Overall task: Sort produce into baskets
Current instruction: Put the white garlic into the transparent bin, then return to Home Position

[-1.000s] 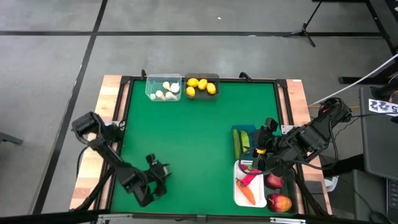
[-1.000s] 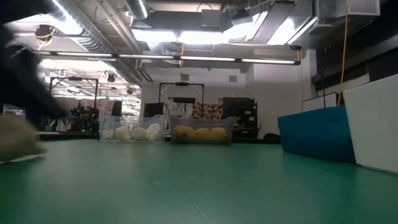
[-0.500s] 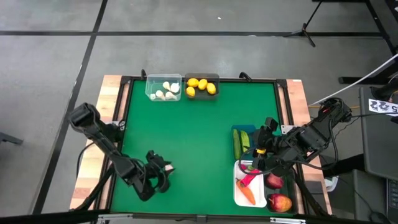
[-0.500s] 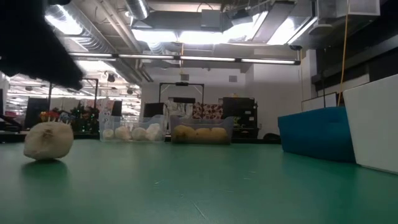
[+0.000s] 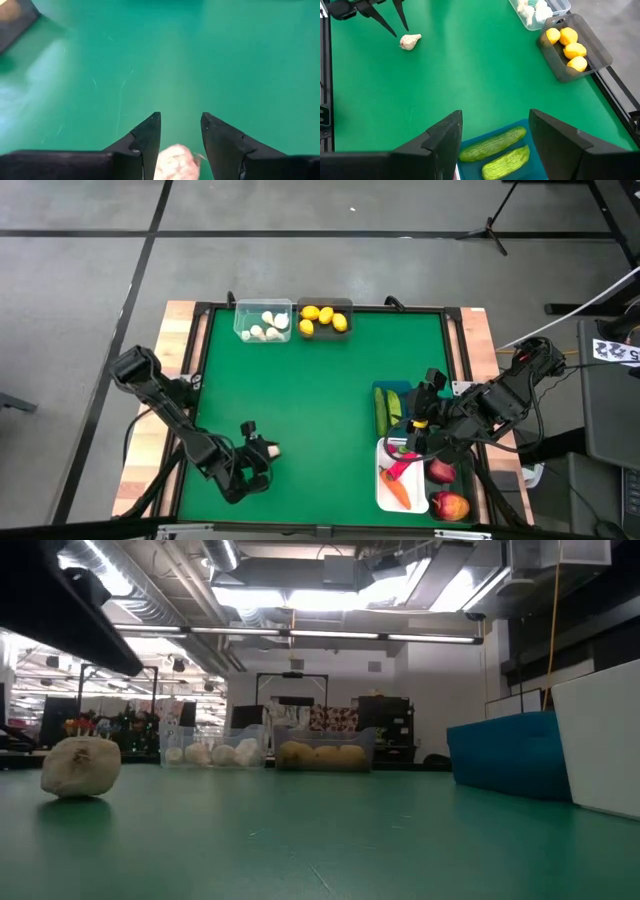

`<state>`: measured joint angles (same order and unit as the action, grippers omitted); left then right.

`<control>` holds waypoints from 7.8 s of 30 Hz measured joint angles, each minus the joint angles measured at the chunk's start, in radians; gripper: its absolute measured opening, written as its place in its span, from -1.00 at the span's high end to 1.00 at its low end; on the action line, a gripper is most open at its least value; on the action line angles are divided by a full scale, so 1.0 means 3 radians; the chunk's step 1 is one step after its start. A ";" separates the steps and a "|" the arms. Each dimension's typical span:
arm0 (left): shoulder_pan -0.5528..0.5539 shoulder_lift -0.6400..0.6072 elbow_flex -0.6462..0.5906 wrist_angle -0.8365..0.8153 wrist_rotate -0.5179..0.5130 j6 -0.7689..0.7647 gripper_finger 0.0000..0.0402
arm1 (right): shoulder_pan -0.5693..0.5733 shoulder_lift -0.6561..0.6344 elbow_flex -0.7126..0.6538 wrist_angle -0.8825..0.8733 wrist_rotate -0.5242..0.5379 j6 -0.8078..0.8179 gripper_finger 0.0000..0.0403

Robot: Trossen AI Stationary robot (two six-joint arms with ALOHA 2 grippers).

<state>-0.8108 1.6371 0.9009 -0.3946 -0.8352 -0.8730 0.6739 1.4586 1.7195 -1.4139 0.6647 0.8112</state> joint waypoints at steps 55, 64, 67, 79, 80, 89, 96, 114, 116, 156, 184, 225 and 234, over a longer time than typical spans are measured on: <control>0.0536 -0.0001 -0.0473 0.0142 0.1409 0.0738 0.17 | 0.0000 -0.0001 0.0000 0.0006 -0.0006 0.0008 -0.14; 0.1029 -0.0252 -0.0396 0.0075 0.0749 0.0905 0.18 | 0.0000 -0.0001 0.0000 0.0006 0.0000 0.0007 -0.14; 0.1322 -0.0577 -0.0395 -0.0079 0.0412 0.1038 0.17 | 0.0000 -0.0001 0.0000 0.0006 0.0018 0.0007 -0.14; 0.3371 -0.2011 -0.0401 -0.0117 0.0571 0.2316 0.16 | 0.0000 -0.0001 0.0000 0.0022 0.0028 0.0032 -0.14; 0.3564 -0.2040 -0.0401 -0.0112 0.0656 0.2347 0.16 | 0.0000 -0.0001 0.0000 0.0020 0.0028 0.0043 -0.14; 0.4769 -0.1809 -0.0535 0.0469 0.1554 0.2542 0.16 | 0.0000 -0.0001 0.0000 0.0018 0.0029 0.0046 -0.14; 0.4950 -0.1461 -0.0660 0.0962 0.1575 0.2806 0.16 | 0.0000 -0.0001 0.0000 0.0018 0.0014 0.0046 -0.14; 0.5040 -0.1334 -0.0660 0.0933 0.1926 0.2992 -0.12 | 0.0000 -0.0001 0.0000 0.0020 -0.0007 0.0046 -0.14; 0.5034 -0.1334 -0.0659 0.0932 0.1928 0.3008 -0.26 | 0.0000 -0.0001 0.0000 0.0020 -0.0006 0.0046 -0.14; 0.3849 -0.5304 -0.1441 0.1229 0.3638 0.1448 -0.54 | 0.0666 -0.2375 -0.1942 0.2750 0.0198 -0.1758 -0.14; 0.1051 -0.3654 -0.2626 0.4246 0.0976 0.2255 -0.54 | 0.0676 -0.4609 -0.4440 0.4647 -0.0535 -0.2347 -0.14; 0.0600 -0.5430 -0.2973 0.2125 0.1163 0.1958 -0.54 | 0.0676 -0.4850 -0.5333 0.4537 -0.0131 -0.2377 -0.14; 0.0601 -0.5426 -0.2973 0.1622 0.1162 0.1595 -0.54 | 0.0676 -0.4817 -0.5564 0.4601 0.0056 -0.2345 -0.14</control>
<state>-0.6304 0.0093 0.0090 0.0919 -0.4866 -0.3946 0.8768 0.0135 0.0502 -0.0336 0.6815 0.1078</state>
